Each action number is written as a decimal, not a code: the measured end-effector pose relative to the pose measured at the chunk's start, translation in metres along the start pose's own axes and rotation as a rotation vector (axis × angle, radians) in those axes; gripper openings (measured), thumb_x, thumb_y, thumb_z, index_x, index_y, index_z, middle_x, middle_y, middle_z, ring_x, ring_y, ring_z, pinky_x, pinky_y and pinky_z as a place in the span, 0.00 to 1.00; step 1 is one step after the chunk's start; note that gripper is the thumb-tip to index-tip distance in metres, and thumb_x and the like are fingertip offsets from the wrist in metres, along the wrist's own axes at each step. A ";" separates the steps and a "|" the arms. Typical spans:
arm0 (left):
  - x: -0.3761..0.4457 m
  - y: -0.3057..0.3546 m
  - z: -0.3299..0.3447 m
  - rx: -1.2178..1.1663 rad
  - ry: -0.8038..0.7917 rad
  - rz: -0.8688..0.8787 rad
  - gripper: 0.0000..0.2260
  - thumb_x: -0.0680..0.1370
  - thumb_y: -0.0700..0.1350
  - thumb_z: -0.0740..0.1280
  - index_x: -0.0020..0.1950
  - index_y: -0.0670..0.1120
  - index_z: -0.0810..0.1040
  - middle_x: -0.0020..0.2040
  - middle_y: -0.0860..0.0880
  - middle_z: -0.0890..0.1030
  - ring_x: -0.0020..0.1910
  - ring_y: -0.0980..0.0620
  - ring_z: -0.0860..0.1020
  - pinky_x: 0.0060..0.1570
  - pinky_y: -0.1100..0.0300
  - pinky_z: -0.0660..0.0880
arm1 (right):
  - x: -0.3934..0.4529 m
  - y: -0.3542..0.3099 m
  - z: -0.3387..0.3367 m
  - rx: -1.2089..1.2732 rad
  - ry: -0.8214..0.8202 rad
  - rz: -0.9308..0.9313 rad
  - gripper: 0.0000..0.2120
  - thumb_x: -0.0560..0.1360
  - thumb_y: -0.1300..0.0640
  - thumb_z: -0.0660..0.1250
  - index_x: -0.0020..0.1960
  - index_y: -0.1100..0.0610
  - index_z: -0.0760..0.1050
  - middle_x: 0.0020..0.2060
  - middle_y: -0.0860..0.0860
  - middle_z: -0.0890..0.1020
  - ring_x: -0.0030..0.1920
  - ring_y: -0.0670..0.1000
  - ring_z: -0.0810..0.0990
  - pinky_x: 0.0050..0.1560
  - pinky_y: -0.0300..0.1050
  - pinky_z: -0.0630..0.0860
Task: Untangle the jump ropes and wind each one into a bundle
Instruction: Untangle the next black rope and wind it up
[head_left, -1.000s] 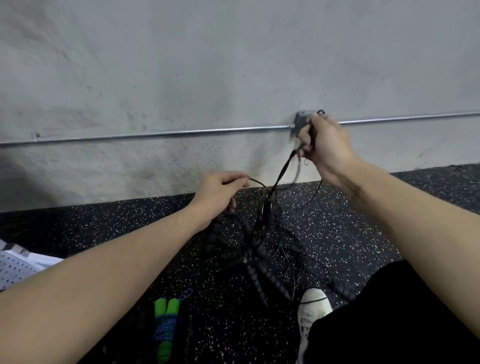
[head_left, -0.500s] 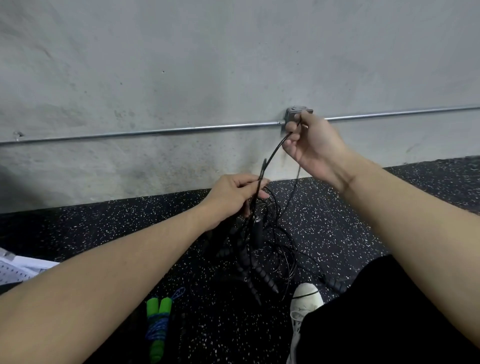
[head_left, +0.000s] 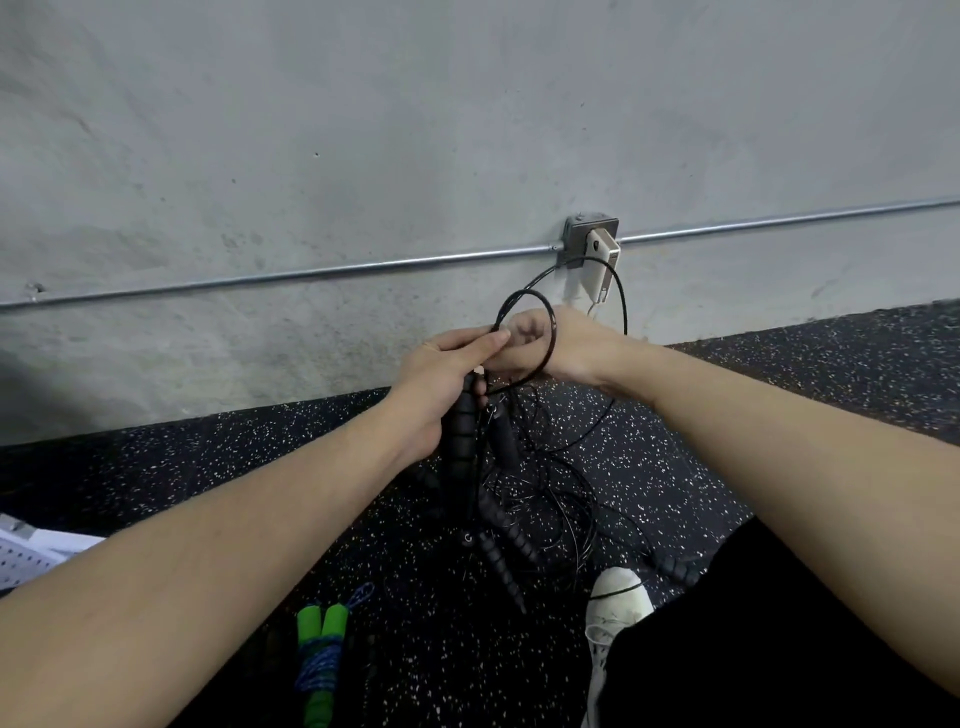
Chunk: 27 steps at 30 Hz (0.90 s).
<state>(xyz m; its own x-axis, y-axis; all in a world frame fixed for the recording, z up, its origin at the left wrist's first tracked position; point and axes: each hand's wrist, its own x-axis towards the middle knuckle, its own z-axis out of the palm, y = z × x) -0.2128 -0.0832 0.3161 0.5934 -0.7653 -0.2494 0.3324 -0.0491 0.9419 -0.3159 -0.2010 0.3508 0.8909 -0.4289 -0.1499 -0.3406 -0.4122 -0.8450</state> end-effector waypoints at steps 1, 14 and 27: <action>0.000 0.000 0.000 -0.004 0.008 0.002 0.04 0.73 0.45 0.78 0.47 0.49 0.87 0.31 0.52 0.81 0.26 0.56 0.71 0.26 0.63 0.73 | 0.001 -0.001 0.001 0.005 0.012 -0.014 0.10 0.74 0.56 0.75 0.40 0.56 0.74 0.31 0.53 0.72 0.30 0.46 0.70 0.30 0.39 0.63; 0.012 0.012 -0.029 0.163 0.133 0.189 0.07 0.79 0.42 0.73 0.42 0.47 0.80 0.34 0.50 0.79 0.23 0.54 0.71 0.23 0.62 0.70 | 0.008 0.000 -0.016 0.315 0.113 -0.026 0.05 0.83 0.59 0.63 0.49 0.57 0.75 0.30 0.50 0.77 0.33 0.51 0.79 0.49 0.60 0.81; 0.006 0.053 -0.018 -0.055 0.057 0.261 0.07 0.79 0.43 0.73 0.43 0.49 0.78 0.33 0.51 0.77 0.25 0.53 0.71 0.26 0.61 0.71 | -0.001 0.004 -0.023 0.077 -0.135 0.225 0.14 0.83 0.49 0.62 0.60 0.57 0.78 0.35 0.53 0.85 0.34 0.49 0.82 0.45 0.45 0.83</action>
<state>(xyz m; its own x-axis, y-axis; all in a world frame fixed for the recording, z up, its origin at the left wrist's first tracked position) -0.1782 -0.0784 0.3607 0.7043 -0.7097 -0.0133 0.2008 0.1812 0.9627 -0.3253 -0.2207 0.3598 0.8290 -0.3895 -0.4013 -0.5155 -0.2538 -0.8185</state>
